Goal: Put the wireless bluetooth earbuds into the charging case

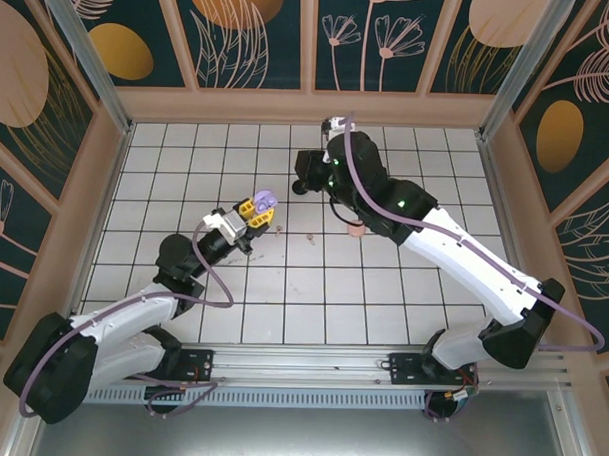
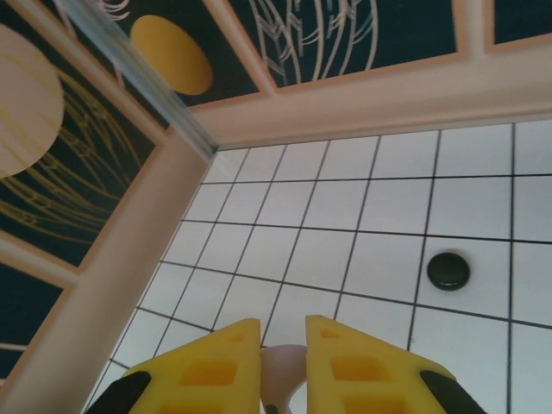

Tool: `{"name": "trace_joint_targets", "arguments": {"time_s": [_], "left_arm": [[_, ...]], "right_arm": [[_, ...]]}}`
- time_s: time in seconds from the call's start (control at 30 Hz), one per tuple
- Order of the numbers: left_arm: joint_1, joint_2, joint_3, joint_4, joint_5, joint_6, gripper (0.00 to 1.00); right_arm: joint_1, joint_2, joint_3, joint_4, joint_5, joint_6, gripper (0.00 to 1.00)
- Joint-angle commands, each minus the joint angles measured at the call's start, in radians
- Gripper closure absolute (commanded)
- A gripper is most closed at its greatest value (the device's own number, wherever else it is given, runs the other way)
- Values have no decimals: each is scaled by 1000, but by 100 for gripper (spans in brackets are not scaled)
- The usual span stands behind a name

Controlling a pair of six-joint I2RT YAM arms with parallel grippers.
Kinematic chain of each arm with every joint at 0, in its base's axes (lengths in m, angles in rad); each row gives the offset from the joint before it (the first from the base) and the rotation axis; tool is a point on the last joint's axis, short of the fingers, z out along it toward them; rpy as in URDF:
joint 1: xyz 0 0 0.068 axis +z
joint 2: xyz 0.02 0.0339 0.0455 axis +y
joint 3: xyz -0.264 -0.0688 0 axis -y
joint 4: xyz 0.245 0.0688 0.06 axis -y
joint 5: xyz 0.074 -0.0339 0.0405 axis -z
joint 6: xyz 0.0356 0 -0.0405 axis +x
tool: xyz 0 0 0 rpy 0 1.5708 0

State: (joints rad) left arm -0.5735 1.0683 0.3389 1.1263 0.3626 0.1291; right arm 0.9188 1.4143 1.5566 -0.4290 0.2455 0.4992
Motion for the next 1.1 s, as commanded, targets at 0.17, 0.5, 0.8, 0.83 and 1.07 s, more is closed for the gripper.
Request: {"name": "trace_joint_targets", "arguments": {"time_s": [0.17,0.5,0.8,0.83,1.07], "left_arm": [[-11,59,57,108,10,-60,100],[-12,65,62,127,8,-71,100],[-12,65,61,129,9,-72,100],[-12,65,61,129,9,-72,100],[-12,60,62,128,8,-73,100]], "right_arm": [[97,-46,-57,132,34,-41,84],[134,-80,-175,240,48,-6,83],[155,-65,-176,266,41,-1,84],[156,-62,-175,268,41,0,84],[160,-45,-181,269,33,4,84]]}}
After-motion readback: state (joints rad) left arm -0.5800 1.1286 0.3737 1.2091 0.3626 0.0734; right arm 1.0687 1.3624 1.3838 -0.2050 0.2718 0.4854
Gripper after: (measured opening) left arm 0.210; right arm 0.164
